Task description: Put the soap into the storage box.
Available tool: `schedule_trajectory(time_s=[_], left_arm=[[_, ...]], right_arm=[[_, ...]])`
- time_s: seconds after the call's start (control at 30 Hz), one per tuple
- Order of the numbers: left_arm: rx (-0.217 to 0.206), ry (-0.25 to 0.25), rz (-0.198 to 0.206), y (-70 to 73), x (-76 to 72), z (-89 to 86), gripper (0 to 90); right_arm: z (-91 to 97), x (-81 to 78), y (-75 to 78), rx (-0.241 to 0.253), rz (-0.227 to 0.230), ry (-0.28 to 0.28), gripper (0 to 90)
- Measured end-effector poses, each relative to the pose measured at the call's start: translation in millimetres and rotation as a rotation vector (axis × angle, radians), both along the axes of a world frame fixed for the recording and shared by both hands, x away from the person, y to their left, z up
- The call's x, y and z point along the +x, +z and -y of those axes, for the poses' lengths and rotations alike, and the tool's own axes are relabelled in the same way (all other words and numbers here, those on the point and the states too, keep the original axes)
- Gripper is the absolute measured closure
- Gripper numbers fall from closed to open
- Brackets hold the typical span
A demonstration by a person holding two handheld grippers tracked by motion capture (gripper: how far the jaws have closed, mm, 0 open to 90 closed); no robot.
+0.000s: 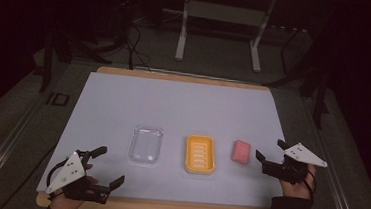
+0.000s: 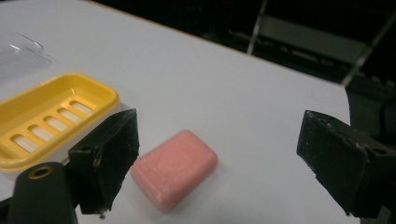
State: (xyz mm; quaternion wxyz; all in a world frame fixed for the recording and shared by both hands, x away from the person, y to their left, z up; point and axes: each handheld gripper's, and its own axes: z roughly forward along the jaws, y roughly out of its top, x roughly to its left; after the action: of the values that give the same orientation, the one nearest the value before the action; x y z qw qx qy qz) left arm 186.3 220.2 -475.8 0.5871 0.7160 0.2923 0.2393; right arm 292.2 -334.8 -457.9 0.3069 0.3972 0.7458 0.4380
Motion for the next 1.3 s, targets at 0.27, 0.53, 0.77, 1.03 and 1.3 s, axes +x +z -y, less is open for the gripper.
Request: schedule_trajectory(time_s=[0.27, 0.53, 0.77, 1.03, 1.3], left_arm=[[0.010, -0.012, -0.005, -0.9, 0.2, 1.2, 0.2], [0.025, -0.011, -0.010, -1.5, 0.6, 2.3, 0.2], [0.030, -0.013, -0.008, -1.8, 0.2, 2.9, 0.2], [0.037, -0.016, -0.010, -2.0, 0.1, 3.8, 0.2], [0.038, -0.016, -0.012, -2.2, 0.2, 4.2, 0.2]], right_arm=[[1.9, 11.9, -3.1, -0.054, -0.131, 0.007, 12.7], [11.3, 24.5, -15.1, -0.120, -0.305, -0.022, 13.0], [15.6, 29.9, -22.7, -0.159, -0.453, -0.138, 13.7], [19.1, 30.4, -25.1, -0.205, -0.542, -0.205, 14.4], [21.4, 30.4, -25.4, -0.250, -0.653, -0.214, 14.8]])
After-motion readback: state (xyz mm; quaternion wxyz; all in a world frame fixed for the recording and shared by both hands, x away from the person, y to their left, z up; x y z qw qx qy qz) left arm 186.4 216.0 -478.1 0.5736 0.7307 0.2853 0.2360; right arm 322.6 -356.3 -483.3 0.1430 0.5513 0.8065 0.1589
